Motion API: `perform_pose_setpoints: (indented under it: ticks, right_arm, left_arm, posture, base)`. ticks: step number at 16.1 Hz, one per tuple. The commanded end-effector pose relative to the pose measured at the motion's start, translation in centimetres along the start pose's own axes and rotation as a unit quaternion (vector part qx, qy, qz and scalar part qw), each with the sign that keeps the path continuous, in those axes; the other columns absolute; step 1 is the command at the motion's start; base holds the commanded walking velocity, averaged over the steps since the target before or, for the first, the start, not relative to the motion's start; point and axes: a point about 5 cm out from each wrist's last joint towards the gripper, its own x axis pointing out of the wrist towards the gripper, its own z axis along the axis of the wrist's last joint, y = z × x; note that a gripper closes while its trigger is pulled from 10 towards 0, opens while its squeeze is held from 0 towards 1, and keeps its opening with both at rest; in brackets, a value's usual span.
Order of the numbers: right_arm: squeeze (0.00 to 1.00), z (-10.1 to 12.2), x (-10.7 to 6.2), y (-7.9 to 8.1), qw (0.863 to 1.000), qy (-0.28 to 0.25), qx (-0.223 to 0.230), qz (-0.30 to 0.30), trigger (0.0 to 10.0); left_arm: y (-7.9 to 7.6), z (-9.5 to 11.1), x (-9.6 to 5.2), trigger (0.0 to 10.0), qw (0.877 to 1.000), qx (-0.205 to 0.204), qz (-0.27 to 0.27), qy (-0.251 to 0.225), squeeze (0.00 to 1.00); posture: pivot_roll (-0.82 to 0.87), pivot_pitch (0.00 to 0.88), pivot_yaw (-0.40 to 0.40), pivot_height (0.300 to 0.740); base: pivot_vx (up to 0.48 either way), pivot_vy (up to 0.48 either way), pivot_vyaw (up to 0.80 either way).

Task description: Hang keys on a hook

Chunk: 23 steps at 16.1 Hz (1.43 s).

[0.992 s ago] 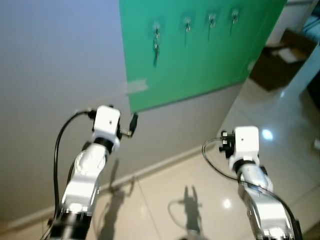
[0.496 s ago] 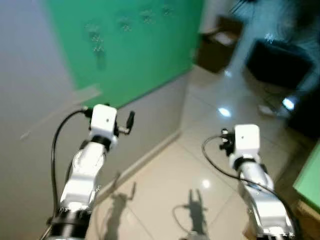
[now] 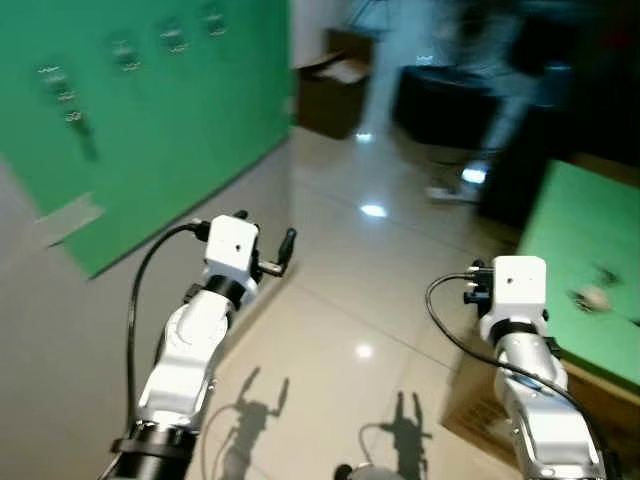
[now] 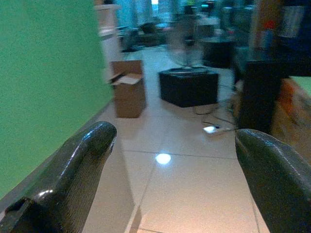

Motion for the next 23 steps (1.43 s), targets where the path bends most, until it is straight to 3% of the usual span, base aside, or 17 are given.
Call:
perform_pose_setpoints:
  ticks: [1, 6, 8, 11, 14, 19, 23]
  right_arm:
    - [0.00, 0.1, -0.2, -0.3, 1.000, -0.003, -0.020, -0.007, 10.0]
    - [0.00, -0.7, -0.8, -0.7, 1.000, 0.009, -0.011, -0.025, 10.0]
    - [0.00, 0.1, -0.5, -0.2, 0.999, -0.010, -0.033, -0.005, 10.0]
    - [0.00, 0.1, -0.7, -0.6, 1.000, -0.007, -0.018, -0.016, 10.0]
    - [0.00, 0.2, -0.2, 0.2, 1.000, -0.017, -0.010, 0.005, 10.0]
    - [0.00, 0.2, -0.2, 0.1, 1.000, -0.018, -0.007, 0.012, 10.0]
    - [0.00, 0.1, -0.1, 0.4, 1.000, -0.017, -0.003, 0.021, 10.0]
  left_arm:
    - [-0.1, 0.5, 0.3, 10.0, 1.000, 0.000, -0.010, -0.012, 0.00]
    - [-0.8, 0.5, 0.0, 10.0, 0.999, 0.000, -0.040, -0.020, 0.00]
    - [-1.0, 0.5, 0.1, 10.0, 0.999, 0.002, -0.045, -0.021, 0.00]
    - [-1.1, 0.4, 0.4, 10.0, 0.999, 0.007, -0.051, -0.019, 0.00]
    - [-0.9, 0.4, 0.2, 10.0, 0.998, 0.007, -0.050, -0.022, 0.00]
    - [-1.6, 0.3, -0.4, 10.0, 0.996, 0.002, -0.083, -0.017, 0.00]
    - [-1.2, 0.3, -0.3, 10.0, 0.997, 0.001, -0.076, -0.015, 0.00]
  posture:
    - [-0.12, 0.000, 0.008, 0.740]
    - [-0.13, 0.000, 0.007, 0.740]
    - [-0.14, 0.000, 0.017, 0.740]
    - [-0.15, 0.000, 0.022, 0.740]
    - [-0.13, 0.000, 0.002, 0.740]
    - [-0.13, 0.000, 0.014, 0.740]
    - [-0.13, 0.000, 0.014, 0.740]
  base:
    - [0.000, 0.000, -0.80]
    - [0.000, 0.000, -0.80]
    - [0.298, 0.000, -0.80]
    - [0.394, 0.000, -0.80]
    - [0.410, 0.000, -0.73]
    - [0.411, 0.000, 0.00]
    - [0.411, 0.000, 0.00]
